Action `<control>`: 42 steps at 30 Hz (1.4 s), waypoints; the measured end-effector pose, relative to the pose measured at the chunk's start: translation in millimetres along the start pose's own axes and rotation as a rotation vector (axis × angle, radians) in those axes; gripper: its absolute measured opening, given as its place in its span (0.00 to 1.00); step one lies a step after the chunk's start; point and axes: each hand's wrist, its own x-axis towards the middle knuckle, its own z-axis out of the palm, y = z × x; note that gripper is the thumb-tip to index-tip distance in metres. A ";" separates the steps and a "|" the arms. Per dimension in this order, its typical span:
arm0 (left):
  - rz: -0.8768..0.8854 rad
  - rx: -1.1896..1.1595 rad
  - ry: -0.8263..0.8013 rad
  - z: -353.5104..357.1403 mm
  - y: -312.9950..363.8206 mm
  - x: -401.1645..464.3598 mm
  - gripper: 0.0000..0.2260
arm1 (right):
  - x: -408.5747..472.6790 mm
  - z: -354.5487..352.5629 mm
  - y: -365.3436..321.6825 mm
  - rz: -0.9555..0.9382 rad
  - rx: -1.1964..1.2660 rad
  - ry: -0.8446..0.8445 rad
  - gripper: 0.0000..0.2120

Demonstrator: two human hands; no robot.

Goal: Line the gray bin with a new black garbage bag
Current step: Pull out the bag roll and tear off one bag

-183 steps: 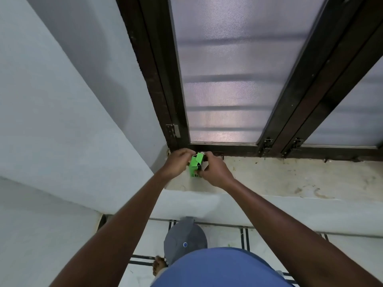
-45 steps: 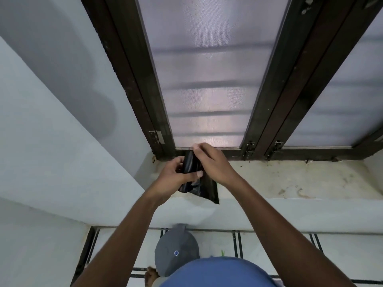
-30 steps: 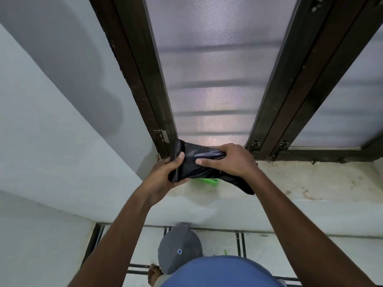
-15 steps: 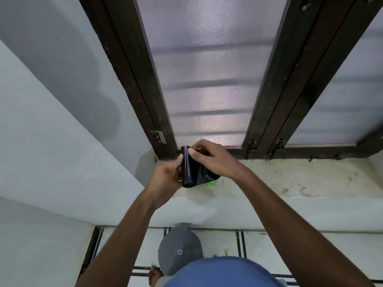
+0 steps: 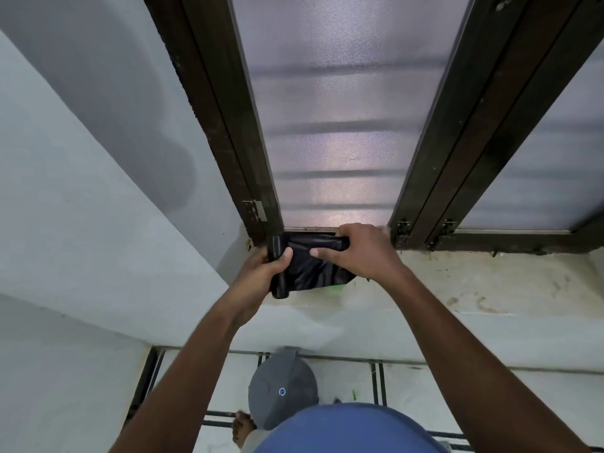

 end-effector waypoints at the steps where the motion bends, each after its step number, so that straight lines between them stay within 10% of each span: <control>1: 0.008 0.025 0.044 0.3 -1.3 1.2 0.14 | 0.9 -0.9 -0.4 -0.015 -0.174 0.019 0.23; 15: -0.060 -0.241 -0.127 5.9 15.2 0.9 0.21 | 8.2 1.7 -16.2 -0.072 0.477 -0.185 0.12; 35: 0.002 -0.078 -0.036 -15.6 9.2 7.9 0.17 | 11.6 -21.8 -2.3 -0.043 0.258 -0.245 0.09; 39: -0.049 -0.136 -0.039 -13.2 10.0 7.3 0.17 | 8.0 -26.7 -20.5 -0.099 0.148 -0.209 0.32; 42: -0.052 -0.190 -0.059 -9.6 12.3 5.7 0.17 | 10.4 -24.3 -32.8 -0.071 0.340 -0.303 0.29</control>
